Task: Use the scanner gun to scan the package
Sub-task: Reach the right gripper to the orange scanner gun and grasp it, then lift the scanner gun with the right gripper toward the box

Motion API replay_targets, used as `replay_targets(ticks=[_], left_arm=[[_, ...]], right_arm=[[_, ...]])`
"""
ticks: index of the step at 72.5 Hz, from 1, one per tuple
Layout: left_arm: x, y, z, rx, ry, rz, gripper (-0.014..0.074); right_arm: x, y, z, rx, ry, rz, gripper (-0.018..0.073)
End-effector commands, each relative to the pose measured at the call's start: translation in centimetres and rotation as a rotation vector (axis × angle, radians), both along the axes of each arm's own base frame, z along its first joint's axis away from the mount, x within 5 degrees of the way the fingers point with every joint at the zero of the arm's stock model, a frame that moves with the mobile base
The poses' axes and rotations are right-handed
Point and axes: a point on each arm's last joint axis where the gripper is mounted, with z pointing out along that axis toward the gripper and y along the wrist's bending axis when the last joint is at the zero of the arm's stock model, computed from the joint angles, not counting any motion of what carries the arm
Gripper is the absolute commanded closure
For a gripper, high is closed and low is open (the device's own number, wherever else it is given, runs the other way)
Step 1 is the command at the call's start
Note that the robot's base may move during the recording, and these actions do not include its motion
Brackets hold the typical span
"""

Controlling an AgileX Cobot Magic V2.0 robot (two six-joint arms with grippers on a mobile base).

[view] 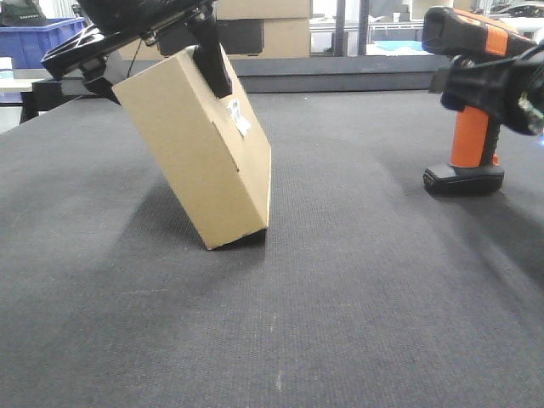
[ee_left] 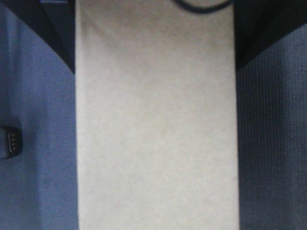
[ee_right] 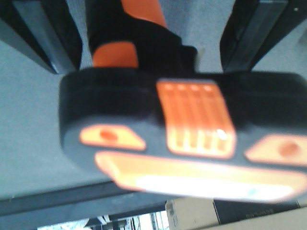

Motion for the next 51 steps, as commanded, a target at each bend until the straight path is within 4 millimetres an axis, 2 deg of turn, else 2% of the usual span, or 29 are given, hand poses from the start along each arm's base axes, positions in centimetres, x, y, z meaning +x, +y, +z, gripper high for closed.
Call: replay_targets(ticks=[1, 20, 38, 46, 51], left_arm=[[0.1, -0.2, 0.1, -0.003, -0.008, -0.001, 0.0707], [0.2, -0.3, -0.2, 0.001, 0.0, -0.002, 0.0707], [0.2, -0.3, -0.3, 0.002, 0.003, -0.002, 0.0707], [0.2, -0.3, -0.3, 0.002, 0.003, -0.002, 0.0707], [0.2, -0.3, -0.3, 0.002, 0.003, -0.002, 0.0707]], right_arm=[[0.6, -0.1, 0.3, -0.002, -0.043, -0.003, 0.0072], [1.7, -0.2, 0.8, 0.007, -0.071, -0.018, 0.0072], [1.7, -0.3, 0.8, 0.006, -0.069, -0.02, 0.0076], [1.7, -0.3, 0.6, 0.006, -0.063, -0.022, 0.0156], [1.7, -0.3, 0.4, 0.008, -0.058, -0.026, 0.0257]])
